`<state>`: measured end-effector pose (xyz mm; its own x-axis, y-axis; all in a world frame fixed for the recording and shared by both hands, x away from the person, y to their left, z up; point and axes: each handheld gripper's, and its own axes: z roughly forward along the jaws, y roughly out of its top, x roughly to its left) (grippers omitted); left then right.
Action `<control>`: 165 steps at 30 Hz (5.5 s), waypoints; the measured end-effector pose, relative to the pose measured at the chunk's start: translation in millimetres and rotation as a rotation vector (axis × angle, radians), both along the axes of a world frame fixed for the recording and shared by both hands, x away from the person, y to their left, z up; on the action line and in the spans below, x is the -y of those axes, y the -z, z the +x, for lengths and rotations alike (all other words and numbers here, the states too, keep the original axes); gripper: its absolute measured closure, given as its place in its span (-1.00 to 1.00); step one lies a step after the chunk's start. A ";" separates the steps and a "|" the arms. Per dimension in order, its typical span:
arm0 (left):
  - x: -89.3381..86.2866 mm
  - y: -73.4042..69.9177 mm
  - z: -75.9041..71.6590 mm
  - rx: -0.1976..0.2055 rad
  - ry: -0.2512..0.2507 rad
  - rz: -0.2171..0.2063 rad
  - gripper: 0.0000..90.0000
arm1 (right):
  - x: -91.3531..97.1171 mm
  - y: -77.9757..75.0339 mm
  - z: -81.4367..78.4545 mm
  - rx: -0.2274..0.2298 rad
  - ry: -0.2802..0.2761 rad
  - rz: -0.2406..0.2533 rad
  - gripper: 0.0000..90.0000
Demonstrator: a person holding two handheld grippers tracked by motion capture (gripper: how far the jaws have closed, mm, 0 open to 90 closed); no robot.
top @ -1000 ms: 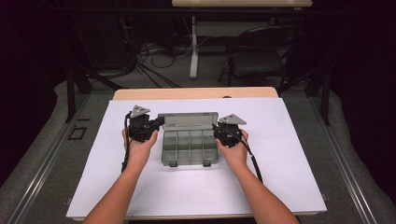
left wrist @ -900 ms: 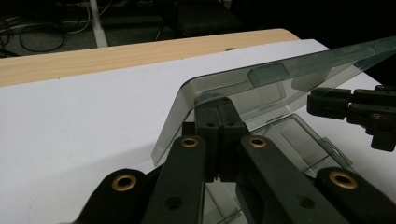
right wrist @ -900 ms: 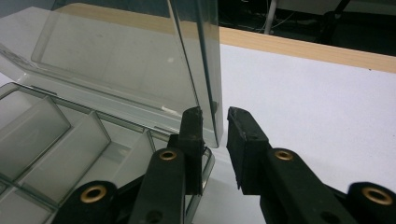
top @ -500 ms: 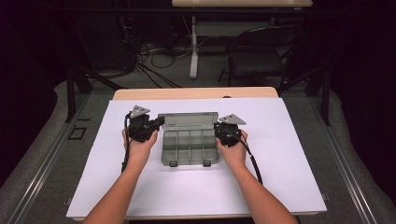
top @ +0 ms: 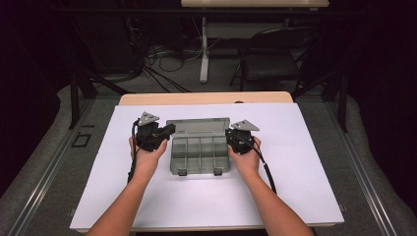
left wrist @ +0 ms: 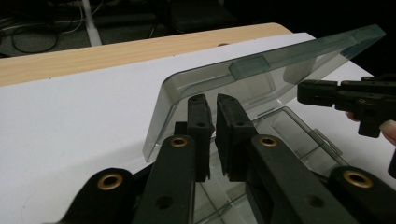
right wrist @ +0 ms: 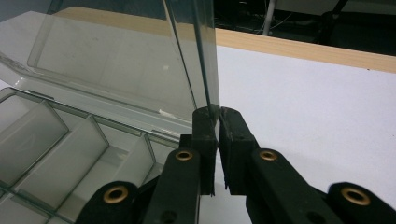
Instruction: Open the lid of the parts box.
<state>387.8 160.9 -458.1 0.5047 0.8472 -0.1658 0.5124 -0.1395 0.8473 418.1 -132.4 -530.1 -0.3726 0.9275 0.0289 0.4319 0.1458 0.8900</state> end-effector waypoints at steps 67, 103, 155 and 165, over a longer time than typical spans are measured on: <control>6.3 89.7 -14.4 -0.249 -0.014 0.177 0.36 | -0.7 0.6 1.0 -0.004 0.021 0.027 0.90; 11.1 95.6 -13.6 -0.246 -0.030 0.245 0.52 | -9.7 -7.1 14.0 -0.080 0.118 0.046 0.95; 10.7 96.5 -13.2 -0.242 -0.033 0.239 0.52 | -12.9 -2.6 55.2 -0.228 0.172 0.075 0.97; 10.6 96.8 -13.3 -0.241 -0.033 0.235 0.52 | -12.4 5.0 61.4 -0.258 0.183 0.083 0.99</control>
